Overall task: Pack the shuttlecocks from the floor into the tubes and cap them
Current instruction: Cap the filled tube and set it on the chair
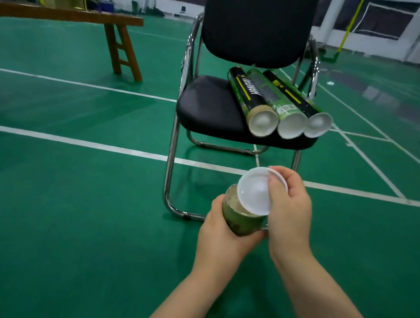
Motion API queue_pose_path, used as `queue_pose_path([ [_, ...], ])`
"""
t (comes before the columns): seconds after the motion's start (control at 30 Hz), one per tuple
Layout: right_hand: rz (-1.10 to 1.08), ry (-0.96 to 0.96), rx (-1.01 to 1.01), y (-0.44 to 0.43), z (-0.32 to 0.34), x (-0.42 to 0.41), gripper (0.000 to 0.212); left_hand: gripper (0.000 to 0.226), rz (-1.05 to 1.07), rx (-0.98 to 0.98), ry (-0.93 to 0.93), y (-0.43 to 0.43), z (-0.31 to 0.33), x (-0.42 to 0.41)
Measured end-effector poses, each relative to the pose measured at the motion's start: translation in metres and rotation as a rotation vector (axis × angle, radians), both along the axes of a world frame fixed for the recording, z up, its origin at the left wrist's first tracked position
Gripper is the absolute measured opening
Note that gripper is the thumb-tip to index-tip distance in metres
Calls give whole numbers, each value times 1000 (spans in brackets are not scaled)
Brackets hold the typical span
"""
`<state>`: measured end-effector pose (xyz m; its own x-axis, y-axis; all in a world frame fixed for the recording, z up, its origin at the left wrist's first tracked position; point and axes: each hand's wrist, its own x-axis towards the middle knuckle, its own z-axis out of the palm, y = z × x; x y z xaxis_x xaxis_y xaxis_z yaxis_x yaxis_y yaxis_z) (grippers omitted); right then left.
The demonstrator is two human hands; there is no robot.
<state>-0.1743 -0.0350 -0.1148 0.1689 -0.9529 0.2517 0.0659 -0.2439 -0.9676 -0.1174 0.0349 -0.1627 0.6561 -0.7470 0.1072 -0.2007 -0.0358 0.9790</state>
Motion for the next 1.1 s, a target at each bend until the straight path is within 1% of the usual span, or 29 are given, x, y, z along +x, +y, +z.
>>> queue_pose_path([
  [0.07, 36, 15, 35, 8, -1, -7, 20, 58, -9, 8, 60, 7, 2, -13],
  [0.2, 77, 99, 93, 19, -13, -22, 18, 64, -24, 25, 140, 20, -8, -31],
  [0.27, 59, 126, 69, 24, -20, -29, 19, 70, -84, 13, 174, 23, -13, -35],
  [0.33, 48, 114, 58, 27, -21, -36, 19, 81, -173, -17, 212, 26, -11, -36],
  [0.4, 47, 90, 80, 29, -19, -42, 21, 87, -237, -97, 269, 30, -1, -38],
  [0.43, 48, 80, 96, 29, -19, -45, 22, 83, -239, -153, 306, 31, 6, -39],
  [0.5, 63, 63, 130, 31, -18, -49, 23, 65, -180, -245, 355, 30, 24, -42],
  [0.53, 77, 57, 147, 33, -18, -50, 23, 51, -126, -250, 360, 28, 35, -45],
  [0.6, 110, 54, 178, 36, -18, -53, 24, 20, 0, -191, 359, 22, 49, -52],
  [0.63, 125, 53, 196, 37, -17, -54, 25, 19, 63, -160, 349, 19, 51, -55],
  [0.73, 169, 43, 251, 37, -16, -60, 23, 29, 196, -115, 265, 14, 47, -66],
  [0.8, 198, 20, 286, 36, -16, -63, 19, 25, 250, -96, 175, 13, 43, -69],
  [0.87, 238, -27, 317, 35, -16, -66, 12, 22, 284, -91, 144, 12, 40, -70],
  [0.9, 259, -53, 337, 35, -15, -68, 11, 22, 289, -91, 155, 12, 40, -70],
  [1.0, 290, -92, 380, 33, -16, -68, 21, 24, 280, -113, 239, 12, 39, -69],
  [1.03, 287, -92, 381, 33, -15, -67, 21, 24, 280, -124, 264, 12, 38, -68],
  [1.1, 284, -94, 395, 33, -16, -65, 12, 25, 276, -151, 315, 12, 39, -66],
])
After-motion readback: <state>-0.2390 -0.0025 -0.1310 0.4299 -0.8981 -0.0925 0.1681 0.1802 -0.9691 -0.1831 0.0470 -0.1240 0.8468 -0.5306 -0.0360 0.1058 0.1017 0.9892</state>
